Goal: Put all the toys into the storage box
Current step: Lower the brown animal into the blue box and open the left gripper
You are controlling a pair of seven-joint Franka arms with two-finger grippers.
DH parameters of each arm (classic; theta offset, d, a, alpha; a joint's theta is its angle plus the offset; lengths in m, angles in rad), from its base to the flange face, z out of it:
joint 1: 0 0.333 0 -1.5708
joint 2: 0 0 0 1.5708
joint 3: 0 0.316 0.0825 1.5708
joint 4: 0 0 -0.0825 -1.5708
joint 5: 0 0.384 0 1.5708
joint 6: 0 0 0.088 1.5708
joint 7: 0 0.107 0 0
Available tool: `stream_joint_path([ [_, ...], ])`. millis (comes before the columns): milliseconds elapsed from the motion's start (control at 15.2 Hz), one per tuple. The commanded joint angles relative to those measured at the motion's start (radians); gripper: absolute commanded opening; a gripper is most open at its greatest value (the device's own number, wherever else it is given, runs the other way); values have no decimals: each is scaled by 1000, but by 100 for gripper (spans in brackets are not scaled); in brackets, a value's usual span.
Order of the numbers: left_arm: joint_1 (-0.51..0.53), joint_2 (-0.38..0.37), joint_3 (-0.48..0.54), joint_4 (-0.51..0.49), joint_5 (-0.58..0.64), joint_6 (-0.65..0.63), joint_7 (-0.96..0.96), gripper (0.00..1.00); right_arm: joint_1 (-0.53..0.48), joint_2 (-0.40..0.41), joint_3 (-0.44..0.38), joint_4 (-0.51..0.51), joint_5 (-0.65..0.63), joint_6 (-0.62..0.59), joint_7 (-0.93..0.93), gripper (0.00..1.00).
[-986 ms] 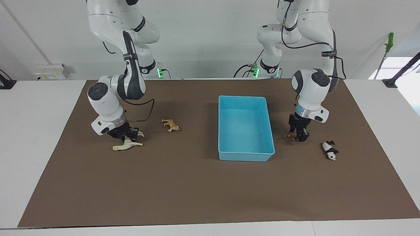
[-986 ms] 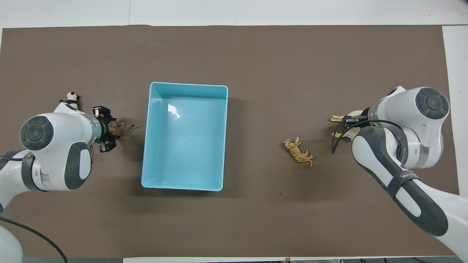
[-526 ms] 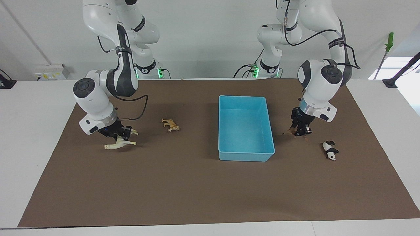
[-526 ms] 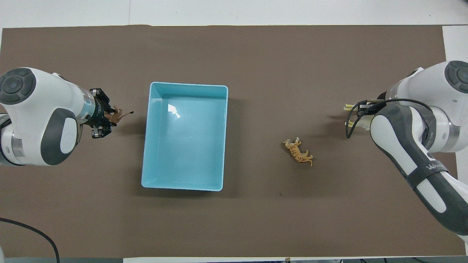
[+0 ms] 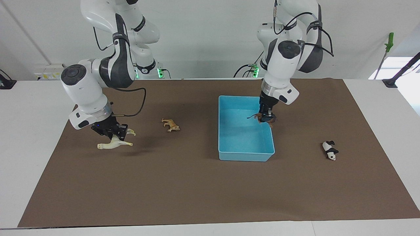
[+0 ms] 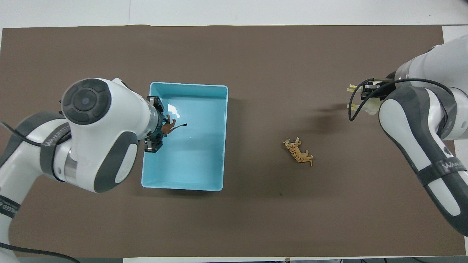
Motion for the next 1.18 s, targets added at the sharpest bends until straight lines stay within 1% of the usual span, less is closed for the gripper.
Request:
stream_joint_path([
  [0,-70,-47,16,-82,-9,34,-7,20,-6,18,4,13,6,-6,19,0],
  [66,-79,-57,16,-102,-9,40,-9,47,-8,17,4,10,6,-7,17,0],
  [131,-85,-58,16,-107,-9,40,-3,85,-6,15,4,4,6,-7,20,0],
  [263,-92,-58,16,-95,-7,34,0,96,2,14,4,2,8,-7,78,0],
  [394,-88,-58,17,-83,-7,22,3,96,28,14,13,10,9,-12,155,0],
  [526,-52,-60,27,-47,-4,-15,54,96,75,12,21,25,11,-16,276,0],
  [657,38,-57,25,-15,-4,-61,252,95,158,12,21,60,11,-27,457,0],
  [789,131,-58,25,-15,-4,-79,534,93,242,2,21,68,9,-29,625,0],
  [920,213,-58,25,-17,-4,-76,760,95,345,2,21,99,9,-23,776,0],
  [986,241,-60,25,-18,-4,-72,843,100,382,6,22,111,12,-9,839,0],
  [1052,273,-60,25,-20,-4,-70,946,100,417,18,22,152,12,-7,896,0],
  [1117,309,-58,25,-23,-4,-61,1035,100,455,53,22,200,12,-7,956,0],
])
